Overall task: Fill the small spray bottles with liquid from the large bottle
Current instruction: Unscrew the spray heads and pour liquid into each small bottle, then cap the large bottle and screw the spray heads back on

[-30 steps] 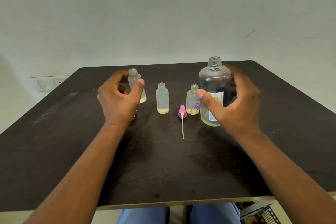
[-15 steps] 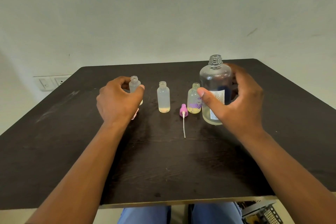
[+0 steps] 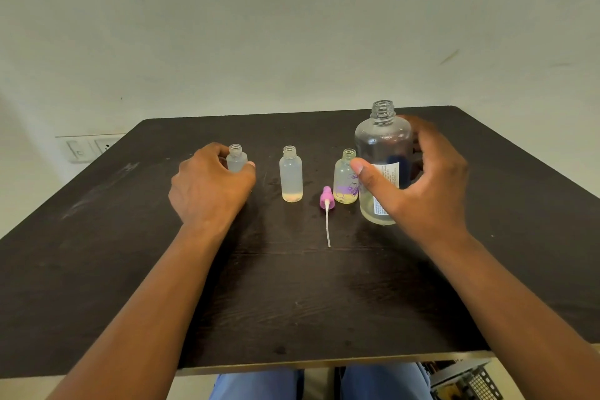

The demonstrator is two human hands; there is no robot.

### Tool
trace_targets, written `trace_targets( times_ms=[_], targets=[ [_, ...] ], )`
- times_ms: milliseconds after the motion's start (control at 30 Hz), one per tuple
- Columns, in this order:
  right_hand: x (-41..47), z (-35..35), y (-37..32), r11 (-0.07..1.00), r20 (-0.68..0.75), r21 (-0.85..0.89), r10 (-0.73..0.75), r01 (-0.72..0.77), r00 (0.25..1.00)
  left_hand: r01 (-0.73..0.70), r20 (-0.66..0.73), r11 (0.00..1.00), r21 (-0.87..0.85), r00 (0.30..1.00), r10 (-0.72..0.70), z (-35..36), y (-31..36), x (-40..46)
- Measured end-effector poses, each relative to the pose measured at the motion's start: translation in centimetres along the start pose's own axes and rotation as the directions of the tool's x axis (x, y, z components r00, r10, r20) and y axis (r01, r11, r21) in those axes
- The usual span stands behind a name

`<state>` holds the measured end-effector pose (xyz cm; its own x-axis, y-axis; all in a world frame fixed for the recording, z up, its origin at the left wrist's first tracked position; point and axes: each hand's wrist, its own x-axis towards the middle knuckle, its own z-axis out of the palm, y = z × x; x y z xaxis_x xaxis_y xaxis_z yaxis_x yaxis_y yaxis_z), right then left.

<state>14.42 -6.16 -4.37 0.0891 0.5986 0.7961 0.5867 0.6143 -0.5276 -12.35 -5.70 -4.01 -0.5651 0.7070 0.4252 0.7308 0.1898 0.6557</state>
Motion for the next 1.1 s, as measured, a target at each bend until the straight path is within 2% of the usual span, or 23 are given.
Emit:
trace_targets(
  times_ms=[333, 733, 833, 900, 967, 1033, 1100],
  targets=[
    [0.0, 0.1, 0.1, 1.0, 0.004, 0.014, 0.006, -0.006, 1.0, -0.031, 0.021, 0.998, 0.06, 0.999, 0.03, -0.3, 0.3, -0.3],
    [0.0, 0.2, 0.2, 1.0, -0.002, 0.013, 0.005, -0.005, 1.0, -0.027, 0.045, 0.999, 0.038, 0.999, 0.025, -0.2, 0.0, -0.1],
    [0.0, 0.1, 0.1, 1.0, -0.006, 0.017, 0.008, -0.008, 1.0, -0.044, -0.072, 0.998, -0.038, 0.997, 0.042, -0.6, 0.3, 0.0],
    [0.0, 0.0, 0.1, 1.0, -0.01, 0.018, 0.007, -0.007, 1.0, -0.209, -0.275, 0.956, -0.206, 0.95, 0.148, -1.2, 0.8, -0.3],
    [0.0, 0.0, -0.1, 1.0, -0.01, 0.021, 0.002, -0.002, 1.0, -0.455, -0.451, 0.832, -0.318, 0.844, 0.29, -1.8, 1.5, -1.5],
    [0.0, 0.0, -0.1, 1.0, -0.011, 0.022, -0.002, 0.002, 1.0, -0.585, -0.457, 0.716, -0.38, 0.792, 0.405, -1.8, 2.3, -2.9],
    [0.1, 0.0, -0.2, 1.0, -0.005, 0.031, 0.004, -0.004, 1.0, -0.63, -0.356, 0.638, -0.443, 0.777, 0.519, -1.3, 2.9, -4.2]
  ],
)
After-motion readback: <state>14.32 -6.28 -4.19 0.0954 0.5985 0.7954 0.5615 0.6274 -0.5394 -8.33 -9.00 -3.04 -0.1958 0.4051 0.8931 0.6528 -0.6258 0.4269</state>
